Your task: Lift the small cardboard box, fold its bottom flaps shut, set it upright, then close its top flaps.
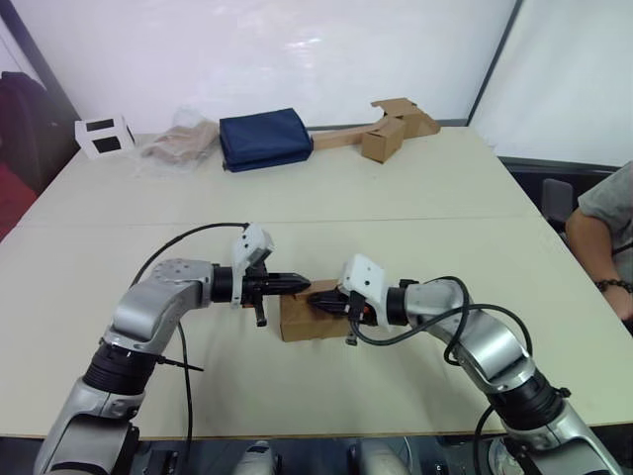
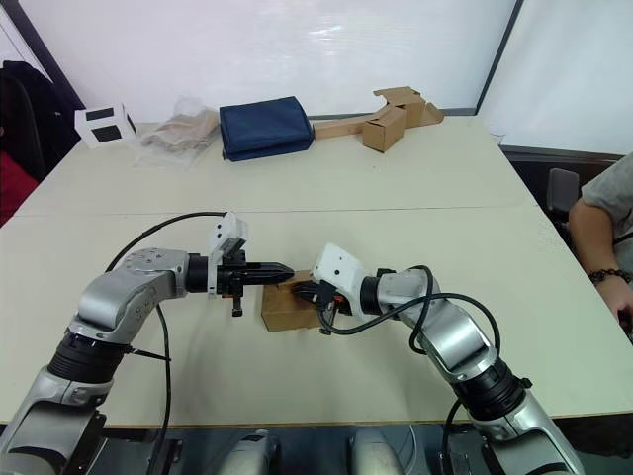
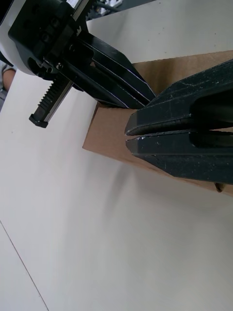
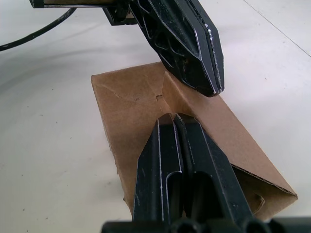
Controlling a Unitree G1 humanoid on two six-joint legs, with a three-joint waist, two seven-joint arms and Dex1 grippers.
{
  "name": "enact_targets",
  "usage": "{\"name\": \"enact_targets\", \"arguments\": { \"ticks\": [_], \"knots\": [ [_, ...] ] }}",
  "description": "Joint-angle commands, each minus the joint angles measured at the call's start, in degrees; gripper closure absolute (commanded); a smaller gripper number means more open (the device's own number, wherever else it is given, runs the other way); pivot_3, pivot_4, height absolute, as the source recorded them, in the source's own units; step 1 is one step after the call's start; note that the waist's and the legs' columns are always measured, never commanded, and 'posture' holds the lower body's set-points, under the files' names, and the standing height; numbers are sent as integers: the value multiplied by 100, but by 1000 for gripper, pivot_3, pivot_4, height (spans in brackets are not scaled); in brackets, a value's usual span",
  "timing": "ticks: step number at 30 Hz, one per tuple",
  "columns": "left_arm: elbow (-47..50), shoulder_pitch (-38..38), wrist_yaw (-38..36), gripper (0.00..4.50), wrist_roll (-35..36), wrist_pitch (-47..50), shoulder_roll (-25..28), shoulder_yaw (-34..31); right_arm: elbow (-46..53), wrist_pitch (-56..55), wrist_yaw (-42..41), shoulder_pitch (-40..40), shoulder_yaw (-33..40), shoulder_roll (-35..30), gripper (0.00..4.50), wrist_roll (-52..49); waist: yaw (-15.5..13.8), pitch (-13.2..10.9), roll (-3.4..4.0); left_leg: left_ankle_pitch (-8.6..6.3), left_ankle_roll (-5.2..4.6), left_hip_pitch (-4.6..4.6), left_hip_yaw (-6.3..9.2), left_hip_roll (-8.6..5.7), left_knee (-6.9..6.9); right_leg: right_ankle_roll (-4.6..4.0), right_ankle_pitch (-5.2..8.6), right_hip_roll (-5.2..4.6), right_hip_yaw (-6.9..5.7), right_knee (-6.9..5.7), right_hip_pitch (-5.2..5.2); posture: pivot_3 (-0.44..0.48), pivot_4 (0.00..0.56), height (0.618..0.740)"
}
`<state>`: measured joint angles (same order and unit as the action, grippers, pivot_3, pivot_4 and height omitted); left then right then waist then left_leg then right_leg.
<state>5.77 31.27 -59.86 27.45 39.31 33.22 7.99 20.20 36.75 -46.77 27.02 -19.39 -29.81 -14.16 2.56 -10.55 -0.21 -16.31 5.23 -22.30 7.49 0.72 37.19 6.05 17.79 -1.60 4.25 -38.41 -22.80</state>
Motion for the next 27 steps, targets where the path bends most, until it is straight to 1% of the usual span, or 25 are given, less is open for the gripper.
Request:
{"name": "enact_targets", "arguments": {
  "ticks": [1,10,16,22,27],
  "knots": [
    [165,14,-66,4433,-67,-98,92,44,325,184,-161,-60,253,-61,4500,-331,-1,0,0,0,0,0,0,0,0,0,0,0,0,0,0,0,150,740],
    [152,-11,-155,4433,-180,-168,139,119,571,493,-246,-97,666,-154,4500,-815,-2,0,0,0,0,0,0,0,-1,0,0,0,0,1,0,0,150,740],
    [128,-27,-191,4433,-243,-258,169,167,474,547,-204,-83,992,-230,4500,-997,-4,0,0,0,0,0,0,0,-1,0,0,0,0,1,1,0,150,740],
    [153,311,14,4433,515,305,-15,-555,403,458,-145,-83,1045,-262,4500,-938,-1,0,0,0,0,-1,0,0,-1,0,0,1,0,0,-1,0,150,740],
    [368,252,77,4433,629,495,89,-604,296,310,-84,-35,970,-242,4500,-822,4,0,0,0,0,-1,0,0,-1,0,0,0,0,2,-1,0,150,740]
  ]
}}
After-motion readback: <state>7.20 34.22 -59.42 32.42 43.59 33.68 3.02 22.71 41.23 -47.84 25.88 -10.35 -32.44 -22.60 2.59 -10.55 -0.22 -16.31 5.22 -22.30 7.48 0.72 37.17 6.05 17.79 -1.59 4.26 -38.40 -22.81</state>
